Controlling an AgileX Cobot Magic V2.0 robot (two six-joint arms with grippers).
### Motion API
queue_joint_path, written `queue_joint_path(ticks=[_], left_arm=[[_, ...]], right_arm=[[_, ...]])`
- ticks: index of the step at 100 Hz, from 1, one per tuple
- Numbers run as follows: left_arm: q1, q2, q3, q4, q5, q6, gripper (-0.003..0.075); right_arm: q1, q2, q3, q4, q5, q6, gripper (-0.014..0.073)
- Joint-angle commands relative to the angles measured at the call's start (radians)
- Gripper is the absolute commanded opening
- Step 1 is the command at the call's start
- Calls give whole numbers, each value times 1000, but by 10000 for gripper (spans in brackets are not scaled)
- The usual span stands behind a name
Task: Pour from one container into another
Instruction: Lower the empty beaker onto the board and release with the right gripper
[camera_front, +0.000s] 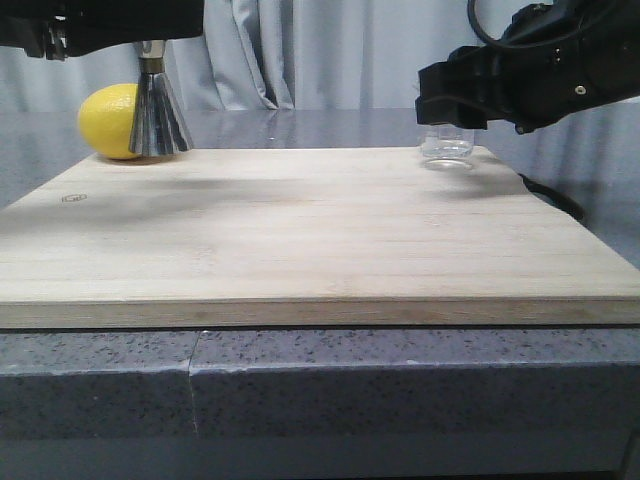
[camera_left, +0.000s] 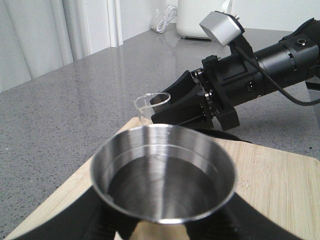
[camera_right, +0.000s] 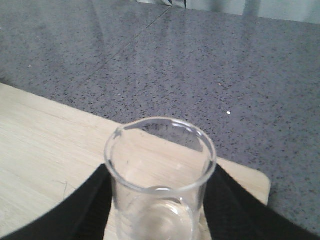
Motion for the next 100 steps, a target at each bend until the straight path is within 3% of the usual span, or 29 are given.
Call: queue_joint_path(ticks=[1,31,56,79,100], left_arm=[[-10,-43,-26,-99,89,-9,291],[-10,-43,-26,-99,89,-9,291],[-10,-43,-26,-99,89,-9,291],[-10,-43,-26,-99,89,-9,291],[-10,-43,-26,-99,89,-9,291]], right_arm=[[-5,-25,-25,-8,-75,-5,293],[-5,-13,-25,-10,-69,-5,312],[-5,-24,-25,-10,-33,-1,545],[27,-117,-25,-10,188,17,572],[58,-238,-25,2,518,48,572]])
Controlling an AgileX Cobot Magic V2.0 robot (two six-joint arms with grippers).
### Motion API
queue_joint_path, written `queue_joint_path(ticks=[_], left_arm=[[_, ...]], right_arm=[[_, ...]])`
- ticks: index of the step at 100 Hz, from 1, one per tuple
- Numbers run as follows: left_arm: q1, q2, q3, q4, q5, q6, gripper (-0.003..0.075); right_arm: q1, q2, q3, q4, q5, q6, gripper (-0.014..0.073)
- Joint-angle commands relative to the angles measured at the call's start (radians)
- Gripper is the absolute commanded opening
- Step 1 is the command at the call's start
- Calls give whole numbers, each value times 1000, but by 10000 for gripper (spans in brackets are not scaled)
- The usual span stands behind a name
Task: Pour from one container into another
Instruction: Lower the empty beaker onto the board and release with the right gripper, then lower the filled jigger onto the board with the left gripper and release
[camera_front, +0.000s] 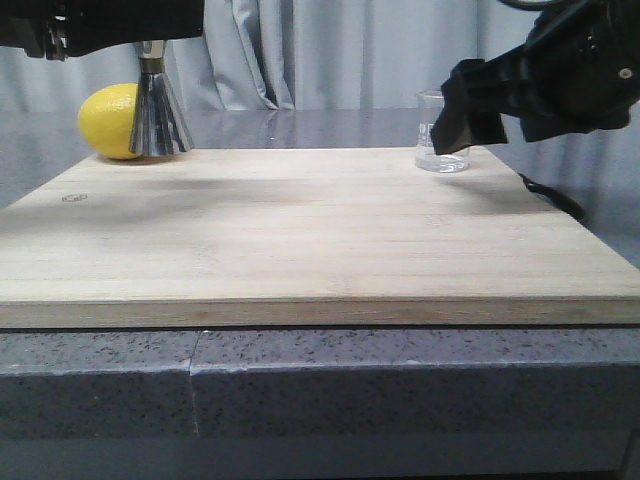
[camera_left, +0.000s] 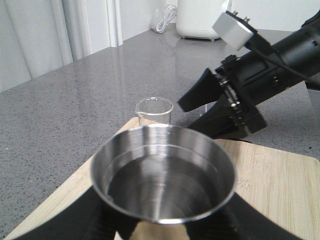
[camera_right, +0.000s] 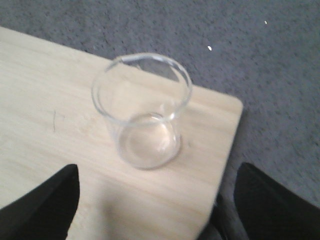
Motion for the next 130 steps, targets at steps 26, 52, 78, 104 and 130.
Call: queue_joint_path(ticks=[26,52,78,104,130], left_arm=[[-10,-43,-26,-99,89,-9,291],[-10,-43,-26,-99,89,-9,291],[-10,-43,-26,-99,89,-9,291],[-10,-43,-26,-99,89,-9,291],[-10,-43,-26,-99,98,-9,291]], right_arm=[[16,-267,-25,49,375,10,566],[19,-406,-25,49,446,6,566],[19,-454,-25,37,494,6,566],[19,-456,-25,12,539,4,566],[20,-456,-25,8,539,4,566]])
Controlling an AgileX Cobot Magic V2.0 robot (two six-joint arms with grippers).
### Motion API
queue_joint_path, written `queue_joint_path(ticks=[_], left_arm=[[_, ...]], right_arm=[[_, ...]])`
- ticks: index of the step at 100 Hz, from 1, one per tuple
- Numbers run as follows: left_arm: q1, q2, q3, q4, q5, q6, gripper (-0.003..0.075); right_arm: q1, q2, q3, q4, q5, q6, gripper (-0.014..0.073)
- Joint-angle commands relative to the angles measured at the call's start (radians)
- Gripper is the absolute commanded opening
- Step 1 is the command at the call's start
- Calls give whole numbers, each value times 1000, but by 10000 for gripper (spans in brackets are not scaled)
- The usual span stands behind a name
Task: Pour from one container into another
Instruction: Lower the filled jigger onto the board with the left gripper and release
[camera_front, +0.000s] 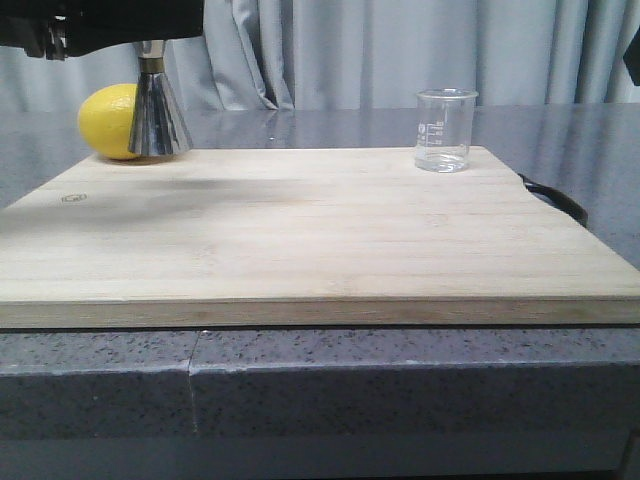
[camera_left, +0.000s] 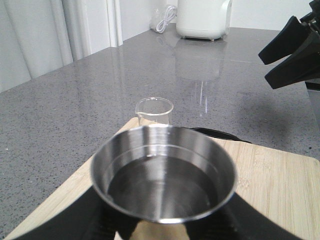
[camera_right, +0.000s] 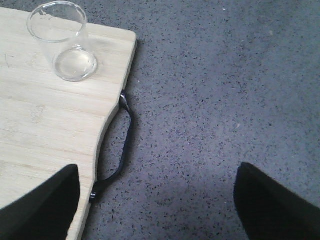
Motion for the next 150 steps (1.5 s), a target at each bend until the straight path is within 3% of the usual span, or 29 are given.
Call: queue_joint_path(ticks=[1,33,88,150], left_arm=[[-10,-43,-26,-99,98,-9,291],[-59,-43,-28,-99,81,5,291],[-59,63,-125,-99,99,-10,291],[-61,149,-125,-99,94,3,260]], right_arm=[[4,-19,-25,-30,-46,-1,566],[4,-19,-25,-30,-69,-1,566],[4,-19,-25,-44,-76,-1,566],[4,-19,-25,-48,-80,-1,566]])
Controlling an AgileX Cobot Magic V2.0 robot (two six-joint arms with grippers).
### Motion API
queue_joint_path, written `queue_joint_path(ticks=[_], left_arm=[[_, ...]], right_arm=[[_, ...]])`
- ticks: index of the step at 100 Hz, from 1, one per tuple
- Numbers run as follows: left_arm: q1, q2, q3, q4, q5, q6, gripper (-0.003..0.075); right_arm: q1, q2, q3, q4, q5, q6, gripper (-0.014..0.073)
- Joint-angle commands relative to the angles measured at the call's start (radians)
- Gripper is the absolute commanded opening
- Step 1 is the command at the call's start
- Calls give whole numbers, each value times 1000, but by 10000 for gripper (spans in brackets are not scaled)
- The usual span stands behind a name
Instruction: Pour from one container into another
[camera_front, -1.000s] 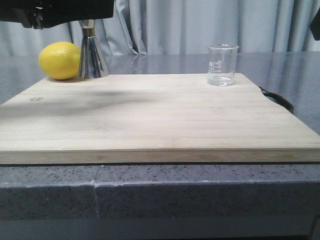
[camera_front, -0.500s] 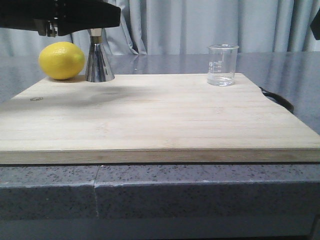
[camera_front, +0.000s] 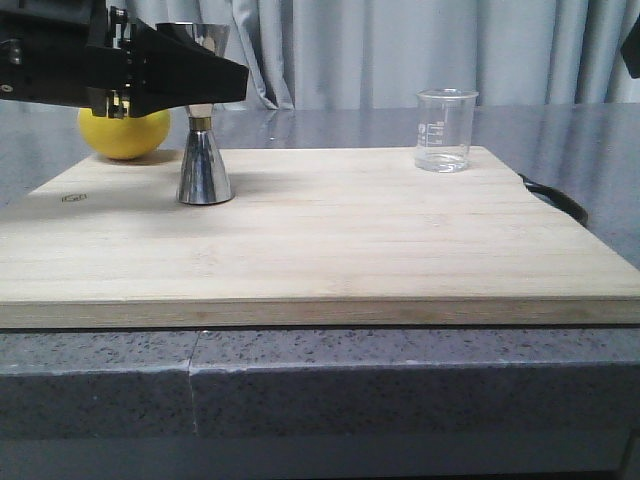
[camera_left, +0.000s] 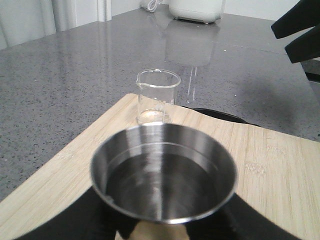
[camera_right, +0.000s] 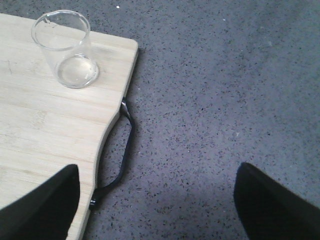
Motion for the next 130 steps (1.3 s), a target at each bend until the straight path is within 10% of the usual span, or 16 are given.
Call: queue_joint_path(ticks=[1,36,85,113,130], left_arm=[[-11,-40,-30,-99,93,1,260],[-11,-40,-30,-90,100,1,283],[-11,-74,-30,0,88,-21,615],[-11,-253,-32,310,-158,-270,615],[-11,-395,-77,669,-251,-656,615]], right_arm=[[2,-17,-26,-28,-61,-1,566],[2,-17,-26,-28,-63,-1,566],[2,-17,-26,-28,-65,-1,566],[2,-17,-26,-28,-59,-1,566],[2,-33,-28,-28,14,-1,566]])
